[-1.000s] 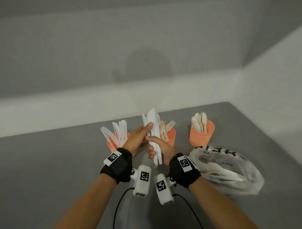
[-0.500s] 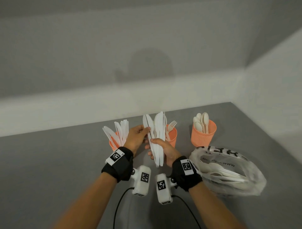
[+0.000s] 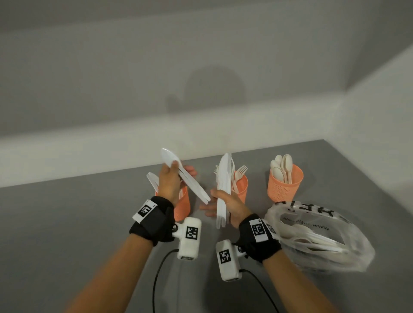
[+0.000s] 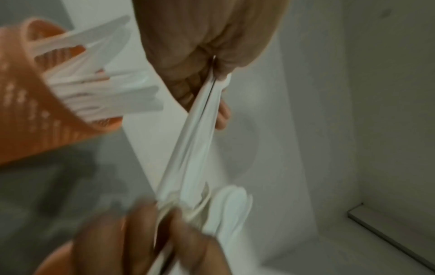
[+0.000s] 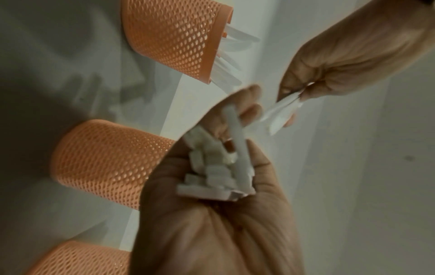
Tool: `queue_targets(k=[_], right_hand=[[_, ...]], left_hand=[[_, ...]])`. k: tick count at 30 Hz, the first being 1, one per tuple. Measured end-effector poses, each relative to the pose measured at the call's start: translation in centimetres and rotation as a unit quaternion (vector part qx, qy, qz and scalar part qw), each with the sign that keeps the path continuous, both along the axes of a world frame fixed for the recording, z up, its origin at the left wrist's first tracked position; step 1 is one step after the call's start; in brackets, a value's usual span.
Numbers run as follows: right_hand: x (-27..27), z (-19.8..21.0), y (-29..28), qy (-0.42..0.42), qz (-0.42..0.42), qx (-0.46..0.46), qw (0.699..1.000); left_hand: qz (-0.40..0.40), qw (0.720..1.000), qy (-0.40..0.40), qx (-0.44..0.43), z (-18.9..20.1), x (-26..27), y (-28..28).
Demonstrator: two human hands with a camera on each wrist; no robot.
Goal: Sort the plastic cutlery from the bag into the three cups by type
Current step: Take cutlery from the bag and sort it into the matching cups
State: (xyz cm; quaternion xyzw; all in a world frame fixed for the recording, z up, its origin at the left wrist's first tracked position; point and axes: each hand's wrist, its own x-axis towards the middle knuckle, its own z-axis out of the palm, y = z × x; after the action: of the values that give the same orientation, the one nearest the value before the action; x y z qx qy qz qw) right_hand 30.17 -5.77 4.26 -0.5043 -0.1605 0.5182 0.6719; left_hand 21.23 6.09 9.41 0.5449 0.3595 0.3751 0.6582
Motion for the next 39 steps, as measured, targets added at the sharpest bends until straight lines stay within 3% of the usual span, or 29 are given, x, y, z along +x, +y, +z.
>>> queue_targets(k=[3, 6, 8, 13, 18, 21, 23, 25, 28, 31, 33, 35, 39], right_hand=[[0.0, -0.4, 0.0, 0.001, -0.018, -0.020, 1.000], [-0.1, -0.4, 0.3, 0.004, -0.016, -0.018, 1.000], [-0.1, -0.3, 0.5, 0.012, -0.015, -0.015, 1.000], [-0.1, -0.7, 0.7, 0.015, -0.021, -0.029, 0.999], [-0.2, -1.0, 0.9, 0.005, -0.033, -0.041, 0.999], [-0.2, -0.9, 1.0, -0.009, -0.029, -0.043, 0.999], [-0.3, -0.8, 1.0, -0.020, -0.028, -0.046, 0.998], [-0.4, -0.9, 1.0, -0.032, -0.035, -0.050, 0.998], [-0.6, -1.4, 1.4, -0.075, -0.057, -0.057, 0.994], [-1.1, -2.2, 1.9, -0.107, -0.065, -0.056, 0.991], [-1.3, -2.5, 2.0, -0.120, -0.068, -0.046, 0.989], [-1.1, -2.7, 1.8, -0.115, -0.076, -0.042, 0.990], [-0.4, -3.1, 1.4, -0.105, -0.080, -0.038, 0.990]], left_hand=[[0.095, 0.990, -0.051, 0.095, 1.7, -0.9, 1.9], [0.169, 0.953, 0.034, 0.249, 1.4, -1.8, 3.3], [0.181, 0.932, 0.085, 0.303, -0.1, -2.2, 3.8], [0.143, 0.921, 0.181, 0.315, -5.1, -2.8, 3.8], [0.025, 0.860, 0.364, 0.357, -7.5, -3.0, 4.3], [0.015, 0.848, 0.395, 0.352, -7.3, -2.9, 4.2], [0.053, 0.847, 0.376, 0.373, -6.8, -2.8, 3.6], [0.105, 0.855, 0.296, 0.414, -6.0, -2.6, 2.3], [0.091, 0.895, 0.185, 0.396, -4.1, -1.7, -0.6], [-0.049, 0.930, 0.214, 0.293, -3.7, 0.0, -2.5], [-0.108, 0.922, 0.247, 0.278, -4.0, 0.9, -3.3], [-0.104, 0.921, 0.255, 0.276, -4.3, 1.3, -3.8], [-0.106, 0.952, 0.216, 0.189, -4.0, 1.1, -4.5]])
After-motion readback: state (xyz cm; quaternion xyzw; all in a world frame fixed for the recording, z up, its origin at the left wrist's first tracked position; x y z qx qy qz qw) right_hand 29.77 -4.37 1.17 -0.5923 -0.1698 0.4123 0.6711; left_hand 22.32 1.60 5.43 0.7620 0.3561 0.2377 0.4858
